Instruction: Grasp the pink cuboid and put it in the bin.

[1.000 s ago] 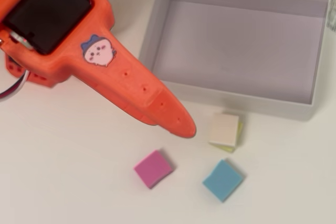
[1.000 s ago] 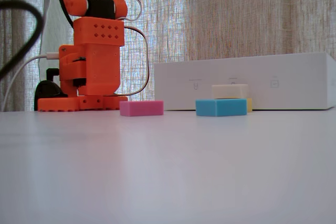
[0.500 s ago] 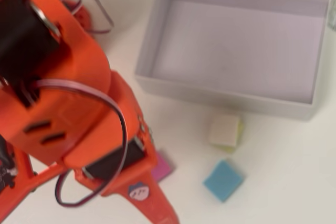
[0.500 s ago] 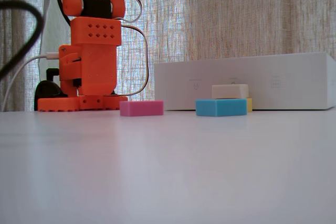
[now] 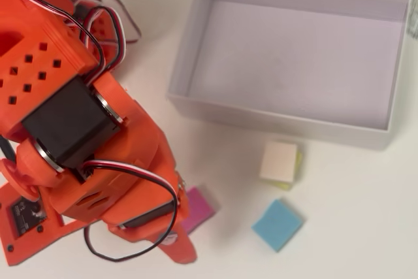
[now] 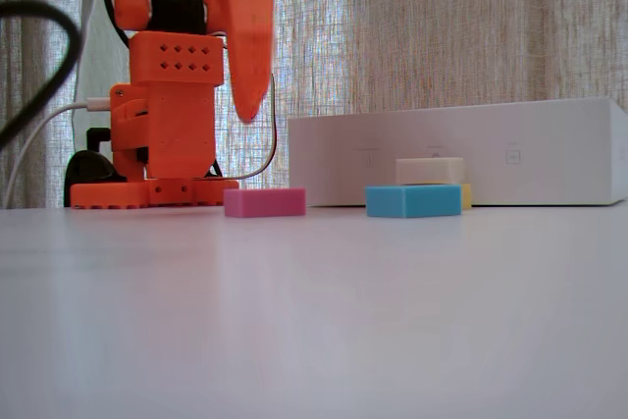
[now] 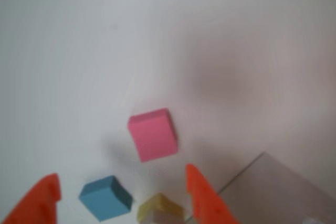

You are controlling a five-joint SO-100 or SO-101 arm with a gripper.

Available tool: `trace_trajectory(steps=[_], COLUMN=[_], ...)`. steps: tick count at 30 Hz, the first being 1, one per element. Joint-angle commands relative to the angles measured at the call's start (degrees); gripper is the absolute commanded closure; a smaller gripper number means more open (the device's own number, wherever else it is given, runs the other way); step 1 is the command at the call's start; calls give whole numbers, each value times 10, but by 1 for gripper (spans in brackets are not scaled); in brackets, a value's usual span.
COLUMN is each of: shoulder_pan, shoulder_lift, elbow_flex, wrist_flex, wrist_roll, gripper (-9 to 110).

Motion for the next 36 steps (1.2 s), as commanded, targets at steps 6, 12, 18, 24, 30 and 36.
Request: trace_trajectory(steps=[6, 12, 18, 24, 30, 36], shoulder_pan=[9, 17, 17, 18, 11, 15], shoulder_lift=[-19, -47, -62, -80, -83, -84], elbow_flex=[40, 41, 55, 58, 71, 83], wrist_flex=[-74, -97, -107, -118, -133, -149], wrist_roll=[-34, -41, -52, -69, -90, -107], gripper=[71, 70, 71, 75, 75, 85])
